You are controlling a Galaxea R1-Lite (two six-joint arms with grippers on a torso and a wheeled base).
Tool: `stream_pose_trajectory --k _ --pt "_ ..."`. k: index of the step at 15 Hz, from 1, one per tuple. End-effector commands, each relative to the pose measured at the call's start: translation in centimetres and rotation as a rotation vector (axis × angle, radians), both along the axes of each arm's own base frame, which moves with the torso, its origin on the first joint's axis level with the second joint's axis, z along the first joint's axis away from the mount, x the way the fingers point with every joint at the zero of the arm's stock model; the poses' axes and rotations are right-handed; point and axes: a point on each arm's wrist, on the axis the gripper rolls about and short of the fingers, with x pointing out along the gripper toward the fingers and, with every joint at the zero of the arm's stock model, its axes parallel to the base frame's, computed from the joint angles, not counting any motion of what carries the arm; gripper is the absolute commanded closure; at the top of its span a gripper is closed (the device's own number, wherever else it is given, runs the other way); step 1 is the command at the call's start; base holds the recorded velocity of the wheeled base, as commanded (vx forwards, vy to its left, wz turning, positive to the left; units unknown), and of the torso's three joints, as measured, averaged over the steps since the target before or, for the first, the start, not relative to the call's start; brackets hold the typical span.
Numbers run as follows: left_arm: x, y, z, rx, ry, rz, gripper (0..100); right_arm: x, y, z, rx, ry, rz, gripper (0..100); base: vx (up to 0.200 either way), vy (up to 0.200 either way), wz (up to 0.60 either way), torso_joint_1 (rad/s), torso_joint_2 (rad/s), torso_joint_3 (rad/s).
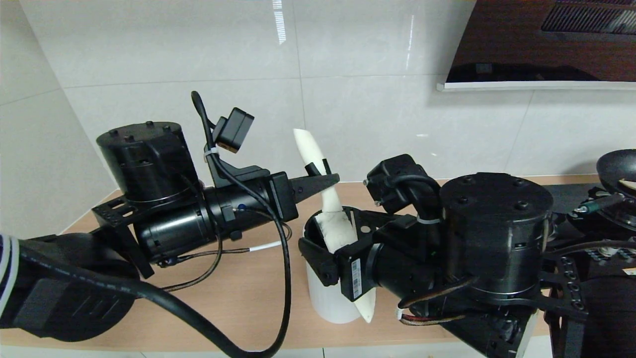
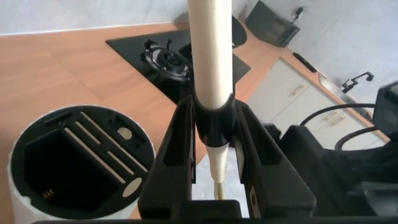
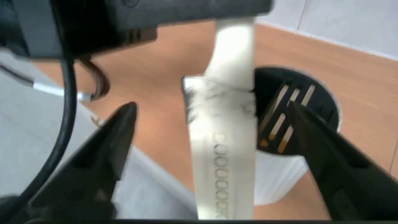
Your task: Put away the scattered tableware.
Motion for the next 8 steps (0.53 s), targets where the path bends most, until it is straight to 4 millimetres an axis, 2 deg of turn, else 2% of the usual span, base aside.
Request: stream_pose_trajectory --k 1,4,5,8 --pt "-0.7 0.7 1.3 -0.021 -0.037 0.023 100 -0.4 -0.7 1.1 0.034 -0.022 -0.003 0 0.0 0.0 0.0 0.0 0.0 0.0" --pt "-1.2 2.6 3.0 -0.049 -0.094 0.091 100 0.2 -3.3 2.9 0.073 -0.054 -0.061 0 0.0 0.0 0.0 0.0 0.0 0.0" --pt "-1.5 3.9 4.2 -0.067 -0.133 0.126 100 1.3 -4.5 3.3 0.077 -0.066 -0.111 0 0.0 0.0 0.0 0.0 0.0 0.0" --pt "-1.8 5.7 5.4 -0.066 -0.197 0.187 100 2.2 -5.7 3.9 0.083 -0.084 -0.16 0 0.0 0.0 0.0 0.0 0.0 0.0"
